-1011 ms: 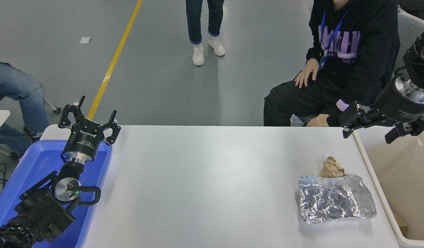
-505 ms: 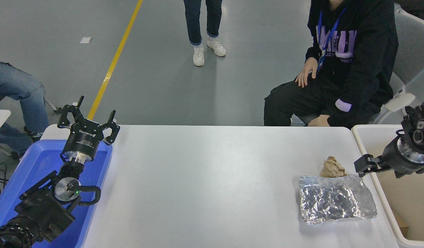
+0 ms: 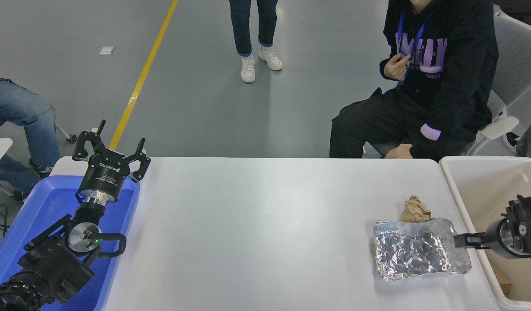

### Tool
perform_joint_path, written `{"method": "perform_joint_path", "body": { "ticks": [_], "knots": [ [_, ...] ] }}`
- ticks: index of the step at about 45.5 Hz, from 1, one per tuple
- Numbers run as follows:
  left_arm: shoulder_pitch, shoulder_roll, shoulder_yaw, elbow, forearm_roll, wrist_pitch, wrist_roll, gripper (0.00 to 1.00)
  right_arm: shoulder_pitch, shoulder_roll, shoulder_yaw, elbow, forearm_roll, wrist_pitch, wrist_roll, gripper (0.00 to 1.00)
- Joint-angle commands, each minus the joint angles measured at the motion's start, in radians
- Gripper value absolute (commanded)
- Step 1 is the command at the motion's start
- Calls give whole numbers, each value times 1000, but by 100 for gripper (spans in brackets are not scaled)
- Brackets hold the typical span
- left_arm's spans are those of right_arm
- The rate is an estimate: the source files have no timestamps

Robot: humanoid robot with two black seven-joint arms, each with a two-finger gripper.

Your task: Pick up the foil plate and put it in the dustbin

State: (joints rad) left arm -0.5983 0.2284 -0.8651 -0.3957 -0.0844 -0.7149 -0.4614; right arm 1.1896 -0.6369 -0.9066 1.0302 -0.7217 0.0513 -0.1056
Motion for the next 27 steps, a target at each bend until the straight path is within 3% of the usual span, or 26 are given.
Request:
{"method": "perform_joint_path", "body": {
  "ticks": [1, 14, 20, 24, 27],
  "knots": [
    [0, 0, 0, 0, 0, 0, 0, 98, -64, 11, 64, -19, -1, -36, 0, 96],
    [0, -1, 0, 0, 0, 0, 1, 98, -120, 29, 101, -47, -1, -45, 0, 90],
    [0, 0, 0, 0, 0, 0, 1, 98, -123, 31, 114, -47, 4, -45, 0, 75],
    [0, 0, 0, 0, 0, 0, 0, 98, -127, 29, 138, -48, 42, -47, -2, 73],
    [0, 0, 0, 0, 0, 0, 0, 98, -128, 29, 138, -52, 102, -45, -2, 59]
  ]
}}
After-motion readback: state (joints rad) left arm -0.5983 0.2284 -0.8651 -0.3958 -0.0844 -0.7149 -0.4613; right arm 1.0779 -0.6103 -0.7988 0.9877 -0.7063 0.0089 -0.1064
